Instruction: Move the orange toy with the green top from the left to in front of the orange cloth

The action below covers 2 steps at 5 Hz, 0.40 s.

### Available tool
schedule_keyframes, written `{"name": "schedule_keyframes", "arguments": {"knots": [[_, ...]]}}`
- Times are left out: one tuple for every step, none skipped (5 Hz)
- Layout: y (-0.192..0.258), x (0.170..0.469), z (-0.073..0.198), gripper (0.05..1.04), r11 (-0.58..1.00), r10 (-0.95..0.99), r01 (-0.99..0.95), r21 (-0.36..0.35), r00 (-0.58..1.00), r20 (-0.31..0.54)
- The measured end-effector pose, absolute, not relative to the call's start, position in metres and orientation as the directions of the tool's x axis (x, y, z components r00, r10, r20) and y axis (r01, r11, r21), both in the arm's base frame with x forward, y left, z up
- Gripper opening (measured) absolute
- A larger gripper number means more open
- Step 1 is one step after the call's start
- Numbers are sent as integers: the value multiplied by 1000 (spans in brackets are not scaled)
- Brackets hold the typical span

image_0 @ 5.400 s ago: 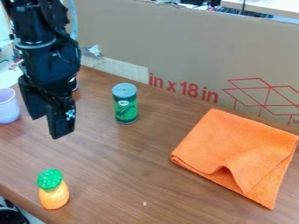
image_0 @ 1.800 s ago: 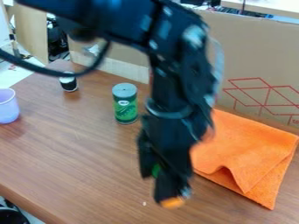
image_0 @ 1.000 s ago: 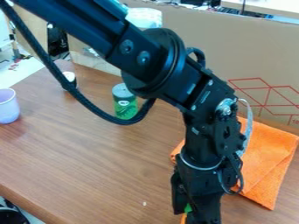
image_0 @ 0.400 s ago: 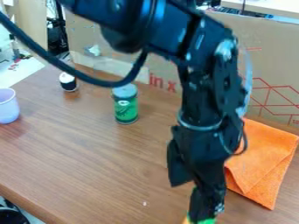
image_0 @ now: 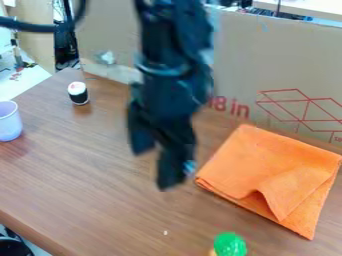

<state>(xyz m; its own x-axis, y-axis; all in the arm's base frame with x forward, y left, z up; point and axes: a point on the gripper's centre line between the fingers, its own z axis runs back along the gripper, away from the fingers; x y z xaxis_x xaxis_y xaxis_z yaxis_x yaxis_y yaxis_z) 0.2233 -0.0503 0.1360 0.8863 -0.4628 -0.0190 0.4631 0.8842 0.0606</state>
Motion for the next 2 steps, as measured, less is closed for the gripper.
{"name": "schedule_keyframes", "arguments": {"knots": [[-3, 221, 149, 1000, 938, -345, 345, 40, 938, 8], [21, 218, 149, 1000, 959, -279, 279, 53, 960, -10]]}}
